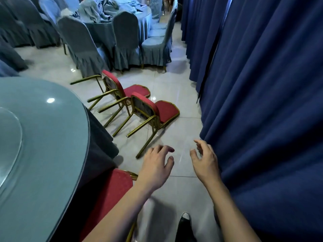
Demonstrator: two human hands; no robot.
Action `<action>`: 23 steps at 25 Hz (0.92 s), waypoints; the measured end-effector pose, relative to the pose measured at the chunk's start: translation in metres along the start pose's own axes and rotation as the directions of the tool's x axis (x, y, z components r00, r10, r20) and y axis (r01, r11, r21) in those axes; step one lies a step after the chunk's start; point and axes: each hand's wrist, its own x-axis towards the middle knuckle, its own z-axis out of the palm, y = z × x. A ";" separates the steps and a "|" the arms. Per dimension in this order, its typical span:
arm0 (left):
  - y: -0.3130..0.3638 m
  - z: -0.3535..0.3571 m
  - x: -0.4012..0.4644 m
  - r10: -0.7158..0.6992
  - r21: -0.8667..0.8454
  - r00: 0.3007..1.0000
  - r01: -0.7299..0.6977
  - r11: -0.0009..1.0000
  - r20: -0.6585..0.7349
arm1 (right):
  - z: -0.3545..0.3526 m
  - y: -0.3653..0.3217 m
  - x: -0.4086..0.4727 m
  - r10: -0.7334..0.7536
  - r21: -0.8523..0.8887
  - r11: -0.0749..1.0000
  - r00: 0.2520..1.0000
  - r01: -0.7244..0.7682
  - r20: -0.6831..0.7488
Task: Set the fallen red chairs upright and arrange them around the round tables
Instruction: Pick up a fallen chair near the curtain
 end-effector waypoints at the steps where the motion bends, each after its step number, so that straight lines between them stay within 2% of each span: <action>1: 0.005 0.008 0.024 -0.025 0.005 1.000 0.025 1.000 0.003 | -0.003 0.007 0.027 -0.001 0.003 1.000 1.000 0.001 0.020; 5: 0.032 0.031 0.112 -0.112 0.005 0.994 0.112 0.994 -0.011 | -0.017 0.028 0.132 -0.047 0.020 0.999 0.995 0.046 0.092; 10: 0.032 0.046 0.211 -0.197 0.010 0.978 0.199 0.980 -0.067 | -0.008 0.037 0.247 -0.095 0.026 0.995 0.983 0.092 0.156; 16: 0.006 0.058 0.357 -0.200 -0.012 0.970 0.200 0.980 -0.138 | 0.020 0.039 0.410 -0.162 0.018 0.987 0.968 0.161 0.190; 23: -0.004 0.038 0.556 -0.203 -0.036 0.964 0.200 0.979 -0.170 | 0.041 0.014 0.595 -0.197 0.022 0.980 0.955 0.198 0.223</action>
